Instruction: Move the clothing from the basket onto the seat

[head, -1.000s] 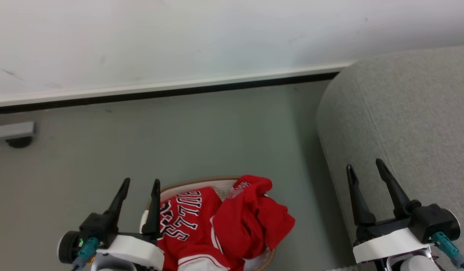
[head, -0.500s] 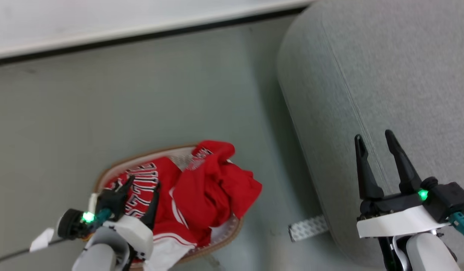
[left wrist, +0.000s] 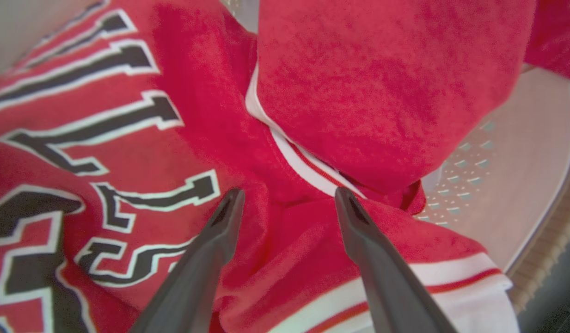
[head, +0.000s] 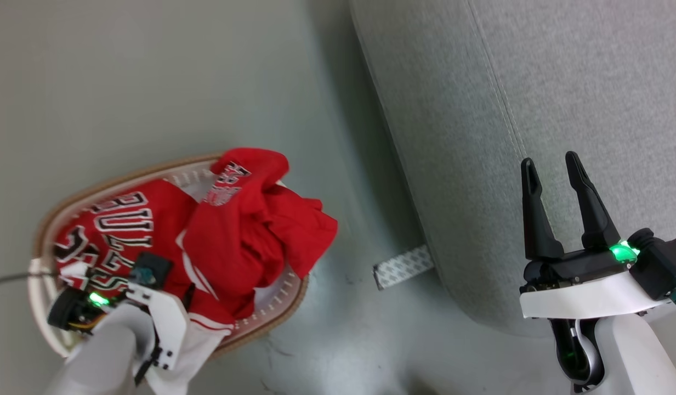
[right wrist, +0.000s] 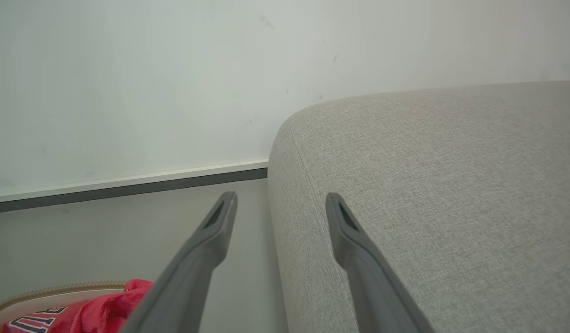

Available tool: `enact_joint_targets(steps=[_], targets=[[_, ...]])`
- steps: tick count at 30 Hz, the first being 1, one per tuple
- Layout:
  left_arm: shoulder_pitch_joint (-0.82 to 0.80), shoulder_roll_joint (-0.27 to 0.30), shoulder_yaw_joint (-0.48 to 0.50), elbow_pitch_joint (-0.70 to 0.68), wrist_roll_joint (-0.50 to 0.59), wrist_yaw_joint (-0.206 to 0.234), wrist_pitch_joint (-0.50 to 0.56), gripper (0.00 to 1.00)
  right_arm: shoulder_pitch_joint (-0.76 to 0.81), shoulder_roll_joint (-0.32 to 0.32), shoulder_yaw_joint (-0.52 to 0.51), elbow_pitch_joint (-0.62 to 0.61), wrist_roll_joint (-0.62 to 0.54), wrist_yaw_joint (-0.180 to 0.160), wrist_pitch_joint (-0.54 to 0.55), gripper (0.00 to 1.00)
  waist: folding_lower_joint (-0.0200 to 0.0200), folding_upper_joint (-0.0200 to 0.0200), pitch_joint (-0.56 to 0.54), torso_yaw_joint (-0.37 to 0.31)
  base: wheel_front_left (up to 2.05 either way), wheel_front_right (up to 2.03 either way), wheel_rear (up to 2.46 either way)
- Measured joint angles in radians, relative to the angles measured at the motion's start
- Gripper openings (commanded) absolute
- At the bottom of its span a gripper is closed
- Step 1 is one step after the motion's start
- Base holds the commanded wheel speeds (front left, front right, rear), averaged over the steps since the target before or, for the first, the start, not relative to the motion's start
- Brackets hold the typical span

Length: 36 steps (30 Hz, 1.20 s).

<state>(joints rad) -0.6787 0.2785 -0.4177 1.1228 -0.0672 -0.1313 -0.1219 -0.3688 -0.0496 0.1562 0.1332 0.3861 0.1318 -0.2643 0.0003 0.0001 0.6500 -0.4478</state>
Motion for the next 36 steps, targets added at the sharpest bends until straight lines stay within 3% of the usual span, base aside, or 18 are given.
enact_joint_targets(steps=[11, 16, 17, 18, 19, 20, 21, 27, 36], targets=[[-0.142, 0.055, -0.151, 0.125, -0.059, 0.0, 0.225, 1.0, -0.023, 0.0, 0.029, -0.013, 0.052, 0.0, 0.0, 1.0, -0.0001, 0.0, 0.149, -0.068, 0.0, 0.0, 0.0], [-0.175, 0.058, -0.172, 0.134, -0.071, 0.0, 0.264, 1.0, -0.027, 0.0, 0.029, -0.015, 0.055, 0.0, 0.0, 1.0, -0.0002, -0.0001, 0.183, -0.07, 0.0, 0.0, 0.0], [-0.175, 0.058, -0.171, 0.136, -0.076, 0.0, 0.259, 0.89, -0.028, 0.0, 0.03, -0.015, 0.055, 0.0, 0.0, 1.0, -0.0002, 0.0, 0.183, -0.069, 0.0, 0.0, 0.0], [-0.175, 0.058, -0.17, 0.138, -0.078, 0.0, 0.253, 0.55, -0.03, 0.0, 0.032, -0.014, 0.056, 0.0, 0.0, 1.0, -0.0002, 0.0, 0.181, -0.069, 0.0, 0.0, 0.0], [-0.173, 0.058, -0.169, 0.141, -0.083, 0.0, 0.245, 0.33, -0.033, 0.0, 0.034, -0.012, 0.056, 0.0, 0.0, 1.0, -0.0002, 0.0, 0.178, -0.07, 0.0, 0.0, 0.0], [-0.17, 0.057, -0.169, 0.143, -0.085, 0.0, 0.238, 0.2, -0.034, 0.001, 0.037, -0.01, 0.056, 0.0, 0.0, 1.0, -0.0002, -0.0001, 0.174, -0.072, 0.0, 0.0, 0.0], [-0.165, 0.056, -0.168, 0.145, -0.088, 0.0, 0.227, 0.0, -0.037, 0.001, 0.039, -0.008, 0.056, 0.0, 0.0, 1.0, -0.0002, 0.0, 0.168, -0.073, 0.0, 0.0, 0.0], [-0.135, 0.019, -0.154, 0.154, -0.125, 0.009, 0.162, 0.0, -0.042, 0.0, 0.023, 0.0, 0.035, 0.0, 0.0, 1.0, -0.0002, 0.0, 0.113, -0.062, 0.0, 0.0, 0.0], [-0.073, -0.095, -0.136, 0.156, -0.185, 0.008, 0.041, 0.0, -0.016, 0.001, -0.019, 0.032, -0.053, 0.0, 0.0, 1.0, -0.0003, 0.0, -0.058, 0.014, 0.0, 0.0, 0.0]])
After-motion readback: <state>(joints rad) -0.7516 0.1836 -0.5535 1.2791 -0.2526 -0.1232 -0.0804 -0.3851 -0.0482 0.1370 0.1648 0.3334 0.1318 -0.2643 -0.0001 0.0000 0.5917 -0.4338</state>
